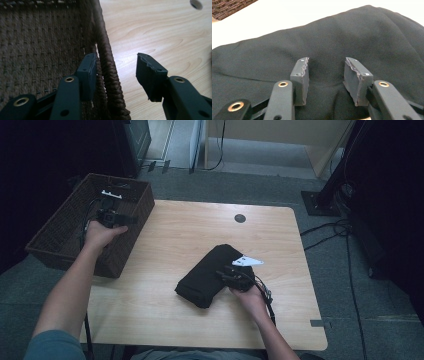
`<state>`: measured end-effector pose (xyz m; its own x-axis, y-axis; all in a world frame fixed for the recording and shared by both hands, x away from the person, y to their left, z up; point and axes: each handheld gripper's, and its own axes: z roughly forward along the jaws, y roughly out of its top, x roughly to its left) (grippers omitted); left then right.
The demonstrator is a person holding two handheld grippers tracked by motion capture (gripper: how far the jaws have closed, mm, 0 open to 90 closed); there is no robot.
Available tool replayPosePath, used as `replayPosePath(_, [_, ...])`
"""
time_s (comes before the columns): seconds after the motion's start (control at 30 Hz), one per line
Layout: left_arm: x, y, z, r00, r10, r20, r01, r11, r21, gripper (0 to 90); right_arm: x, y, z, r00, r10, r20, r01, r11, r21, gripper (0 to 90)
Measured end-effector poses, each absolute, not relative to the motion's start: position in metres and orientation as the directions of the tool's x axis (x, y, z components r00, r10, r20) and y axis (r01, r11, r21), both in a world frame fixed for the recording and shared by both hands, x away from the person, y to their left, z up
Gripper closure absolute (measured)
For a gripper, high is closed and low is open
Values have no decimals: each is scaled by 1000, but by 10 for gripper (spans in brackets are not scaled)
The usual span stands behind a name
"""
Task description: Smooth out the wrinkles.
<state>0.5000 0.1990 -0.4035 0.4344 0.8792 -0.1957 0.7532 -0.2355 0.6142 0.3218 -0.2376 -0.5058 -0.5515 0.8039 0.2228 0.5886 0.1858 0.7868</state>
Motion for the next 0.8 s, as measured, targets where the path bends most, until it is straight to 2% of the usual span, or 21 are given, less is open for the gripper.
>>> replayPosePath(0.2, [501, 196, -410, 413, 890, -194, 770, -227, 596, 578, 322, -237, -506, -551, 805, 222, 589, 186, 787, 550])
replayPosePath(0.47, [500, 198, -421, 370, 903, -220, 803, -191, 565, 741, 322, -237, -506, -552, 804, 221, 585, 184, 790, 550])
replayPosePath(0.8, [492, 187, -421, 412, 880, -238, 797, -221, 562, 762, 322, -235, -507, -551, 805, 221, 584, 182, 791, 550])
